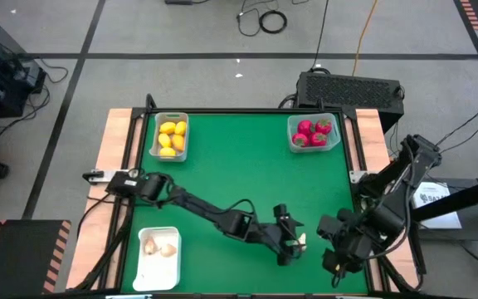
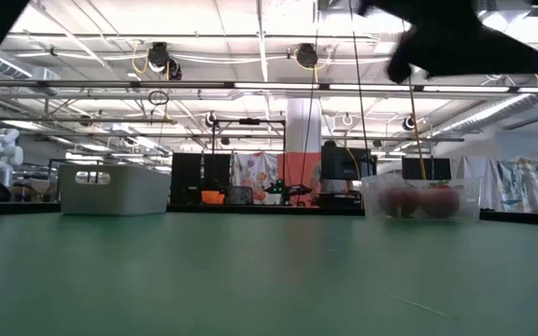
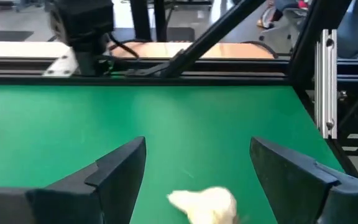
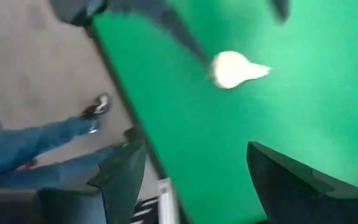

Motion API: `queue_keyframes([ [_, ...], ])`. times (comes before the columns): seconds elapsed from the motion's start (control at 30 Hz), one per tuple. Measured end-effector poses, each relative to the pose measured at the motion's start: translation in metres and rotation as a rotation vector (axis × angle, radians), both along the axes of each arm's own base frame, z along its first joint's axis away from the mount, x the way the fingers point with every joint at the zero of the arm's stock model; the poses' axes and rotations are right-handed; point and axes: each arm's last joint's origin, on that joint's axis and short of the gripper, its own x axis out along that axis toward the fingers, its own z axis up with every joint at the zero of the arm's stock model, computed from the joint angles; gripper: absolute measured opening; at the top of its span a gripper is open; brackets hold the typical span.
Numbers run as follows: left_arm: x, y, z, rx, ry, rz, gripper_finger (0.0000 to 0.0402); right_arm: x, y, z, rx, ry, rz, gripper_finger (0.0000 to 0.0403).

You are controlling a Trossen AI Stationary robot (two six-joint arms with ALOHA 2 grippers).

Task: Sort produce into baskets
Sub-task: Put the garlic into the white bin

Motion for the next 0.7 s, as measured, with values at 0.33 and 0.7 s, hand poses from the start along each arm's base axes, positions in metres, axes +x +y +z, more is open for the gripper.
queue_keyframes([
  [0.33,0.014,0.001,-0.031,0.007,0.11,-0.06,0.0295,-0.01,-0.019,-0.005,-0.323,-0.017,-0.035,0.027],
  [0.7,0.016,0.007,-0.033,-0.033,0.116,-0.073,0.0295,-0.002,-0.026,-0.004,-0.414,-0.073,0.02,0.027],
])
